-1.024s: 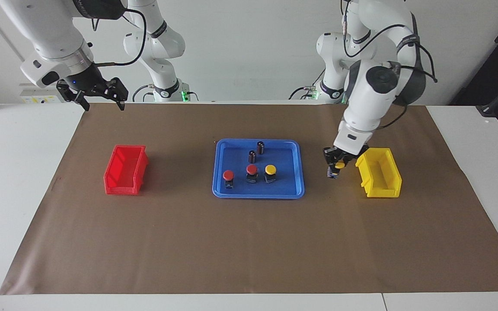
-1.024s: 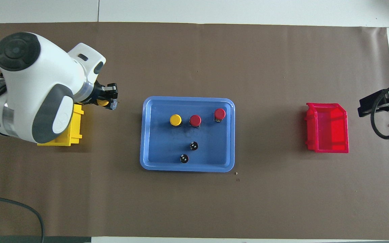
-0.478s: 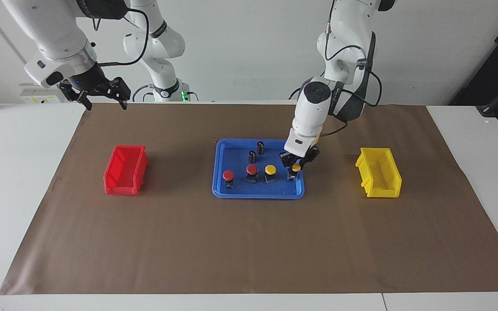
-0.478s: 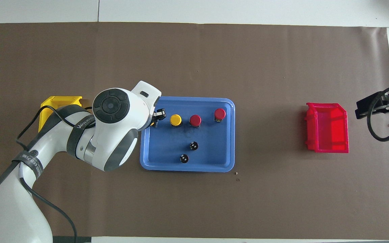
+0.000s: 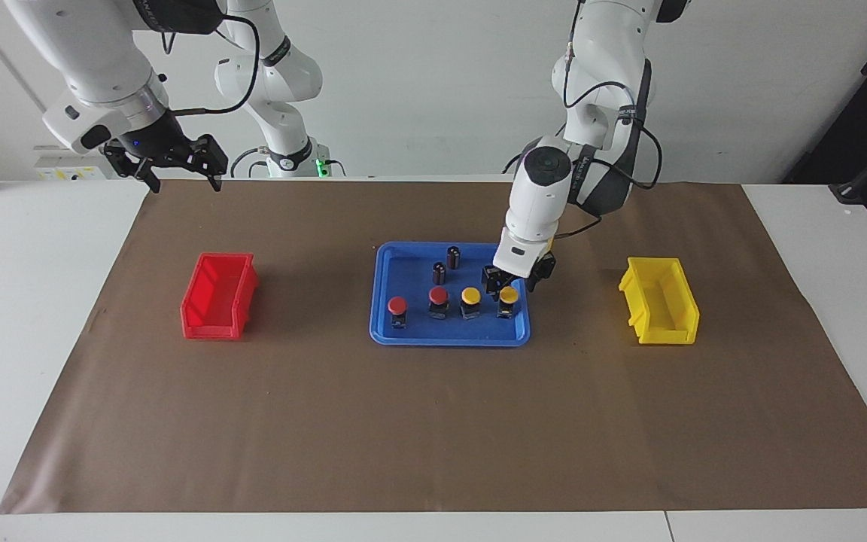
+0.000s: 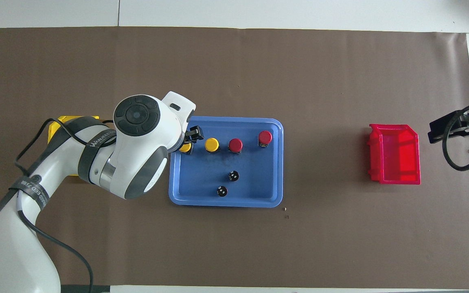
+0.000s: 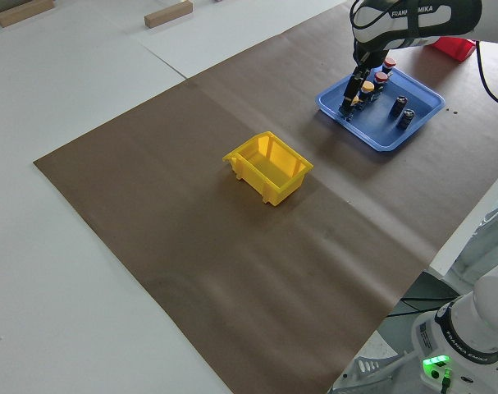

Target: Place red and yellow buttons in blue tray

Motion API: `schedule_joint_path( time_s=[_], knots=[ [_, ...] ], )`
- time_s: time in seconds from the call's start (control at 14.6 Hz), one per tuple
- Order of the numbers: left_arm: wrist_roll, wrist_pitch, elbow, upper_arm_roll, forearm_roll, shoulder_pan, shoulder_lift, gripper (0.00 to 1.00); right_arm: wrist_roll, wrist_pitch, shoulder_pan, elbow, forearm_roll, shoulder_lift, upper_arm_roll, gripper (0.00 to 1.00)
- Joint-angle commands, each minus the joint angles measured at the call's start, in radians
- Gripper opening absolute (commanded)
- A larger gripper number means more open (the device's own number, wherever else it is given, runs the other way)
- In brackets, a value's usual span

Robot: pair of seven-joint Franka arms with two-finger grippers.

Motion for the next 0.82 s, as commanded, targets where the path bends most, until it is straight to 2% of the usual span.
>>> schedule_joint_path(
  time_s=[0.0, 0.2, 0.48, 0.75],
  knots=[
    [0.093, -0.258, 0.199, 0.011, 0.020, 0.064, -0.003, 1.00, -0.019, 0.025, -0.004, -0.016, -0.010, -0.011, 0.002, 1.00],
    [0.282, -0.326, 0.267, 0.012, 0.016, 0.171, -0.033, 1.00, -0.019, 0.059, -0.006, -0.018, -0.010, -0.009, 0.002, 1.00],
    [0.610, -0.421, 0.270, 0.015, -0.004, 0.319, -0.125, 1.00, -0.019, 0.063, -0.006, -0.020, -0.010, -0.009, 0.002, 1.00],
    [0.666, -0.452, 0.269, 0.015, -0.007, 0.367, -0.181, 1.00, -0.014, 0.099, -0.006, -0.020, -0.010, -0.008, 0.002, 1.00]
  ],
)
